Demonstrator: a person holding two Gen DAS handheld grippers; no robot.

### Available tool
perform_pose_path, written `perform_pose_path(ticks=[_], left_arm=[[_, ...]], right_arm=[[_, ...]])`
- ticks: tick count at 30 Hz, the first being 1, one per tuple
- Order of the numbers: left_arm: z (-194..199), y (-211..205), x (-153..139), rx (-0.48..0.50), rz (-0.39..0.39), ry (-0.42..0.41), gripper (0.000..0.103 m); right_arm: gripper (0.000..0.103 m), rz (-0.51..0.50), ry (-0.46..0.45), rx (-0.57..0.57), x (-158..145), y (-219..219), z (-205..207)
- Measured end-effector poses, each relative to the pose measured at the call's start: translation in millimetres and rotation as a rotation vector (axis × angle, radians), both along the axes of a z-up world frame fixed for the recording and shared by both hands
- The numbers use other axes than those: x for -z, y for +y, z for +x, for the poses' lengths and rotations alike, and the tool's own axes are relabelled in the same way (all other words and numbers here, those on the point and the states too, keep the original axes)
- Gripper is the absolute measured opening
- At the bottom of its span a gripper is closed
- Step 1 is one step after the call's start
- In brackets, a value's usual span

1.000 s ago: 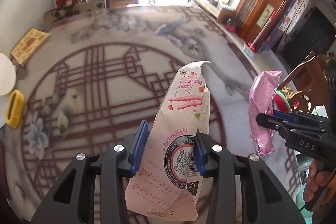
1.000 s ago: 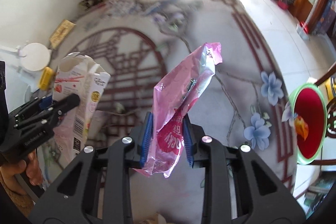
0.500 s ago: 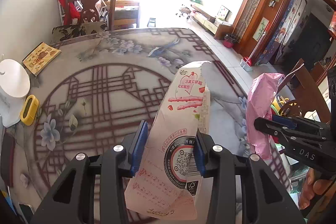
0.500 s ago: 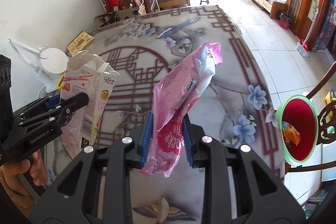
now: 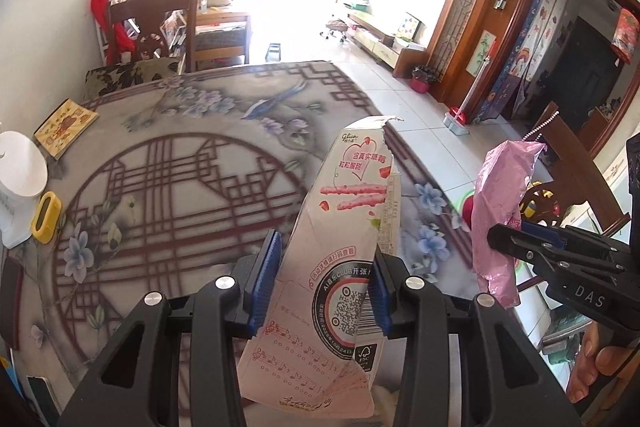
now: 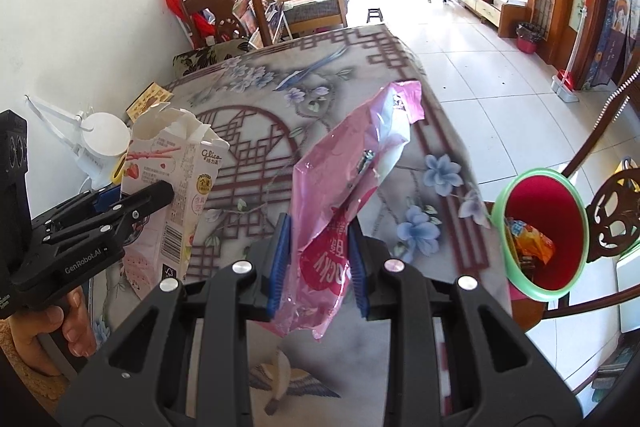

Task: Collect trash
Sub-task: 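Carry the pink wrapper and milk carton over the red bucket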

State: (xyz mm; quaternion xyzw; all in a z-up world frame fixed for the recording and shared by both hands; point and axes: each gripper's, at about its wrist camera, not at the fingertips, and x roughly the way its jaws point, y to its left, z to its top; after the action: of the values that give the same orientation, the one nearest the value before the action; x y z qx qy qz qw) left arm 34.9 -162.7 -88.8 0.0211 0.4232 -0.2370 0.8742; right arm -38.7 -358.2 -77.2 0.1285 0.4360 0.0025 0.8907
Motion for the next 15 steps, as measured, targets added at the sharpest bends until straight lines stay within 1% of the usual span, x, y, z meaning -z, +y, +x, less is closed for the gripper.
perform_pose_path(ticks=[9, 15], left_arm=[[-12.1, -41.7, 6.7, 0.019, 0.013, 0.043, 0.038], [-16.6, -64.2, 5.5, 0.009, 0.013, 0.039, 0.038]], right_arm=[[0.028, 0.027, 0.02, 0.01, 8.2, -35.1, -12.4], [0.028, 0.042, 0.001, 0.024, 7.7, -60.8, -20.5]])
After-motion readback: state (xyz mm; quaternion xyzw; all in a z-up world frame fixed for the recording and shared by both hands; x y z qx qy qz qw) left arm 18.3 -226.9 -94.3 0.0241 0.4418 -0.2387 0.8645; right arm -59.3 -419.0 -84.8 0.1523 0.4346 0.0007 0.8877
